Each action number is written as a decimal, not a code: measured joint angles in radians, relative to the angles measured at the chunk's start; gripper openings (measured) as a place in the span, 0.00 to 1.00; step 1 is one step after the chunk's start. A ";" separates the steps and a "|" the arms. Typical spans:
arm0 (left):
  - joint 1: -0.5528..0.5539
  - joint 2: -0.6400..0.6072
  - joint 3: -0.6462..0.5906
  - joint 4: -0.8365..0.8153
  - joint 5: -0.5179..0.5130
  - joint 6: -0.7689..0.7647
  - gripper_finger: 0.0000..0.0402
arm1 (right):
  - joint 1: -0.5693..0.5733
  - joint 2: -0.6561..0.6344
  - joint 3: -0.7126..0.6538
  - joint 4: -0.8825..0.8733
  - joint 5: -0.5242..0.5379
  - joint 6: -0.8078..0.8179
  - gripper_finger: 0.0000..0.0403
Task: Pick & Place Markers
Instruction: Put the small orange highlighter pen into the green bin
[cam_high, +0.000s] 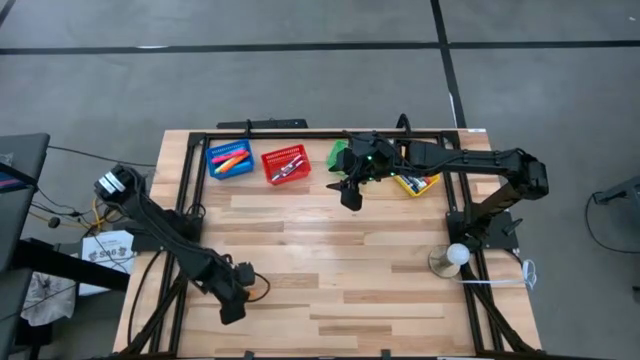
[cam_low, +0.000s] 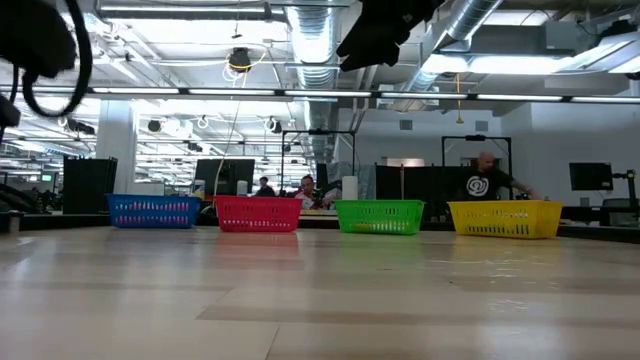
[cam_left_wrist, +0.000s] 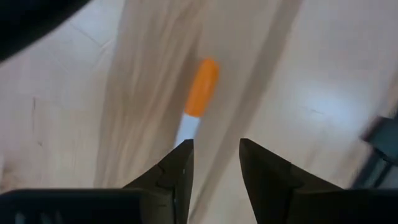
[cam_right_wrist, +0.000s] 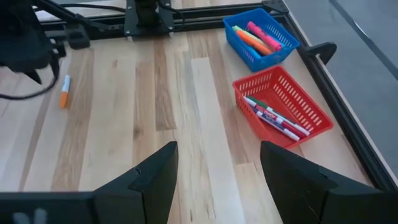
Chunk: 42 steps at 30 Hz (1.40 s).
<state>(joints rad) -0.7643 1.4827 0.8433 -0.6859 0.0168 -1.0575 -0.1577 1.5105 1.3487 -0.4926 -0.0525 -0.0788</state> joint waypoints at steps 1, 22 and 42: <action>0.001 0.020 0.000 0.000 -0.001 0.000 0.32 | 0.000 0.000 0.000 0.002 0.000 0.000 0.54; 0.009 0.226 0.007 0.039 -0.027 0.006 0.28 | 0.030 0.000 0.000 0.016 0.000 0.028 0.54; 0.111 0.022 -0.006 0.054 -0.435 0.027 0.08 | 0.075 0.000 -0.001 0.114 -0.002 0.061 0.54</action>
<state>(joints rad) -0.6536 1.5044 0.8375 -0.6319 -0.4179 -1.0307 -0.0829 1.5105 1.3479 -0.3785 -0.0544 -0.0175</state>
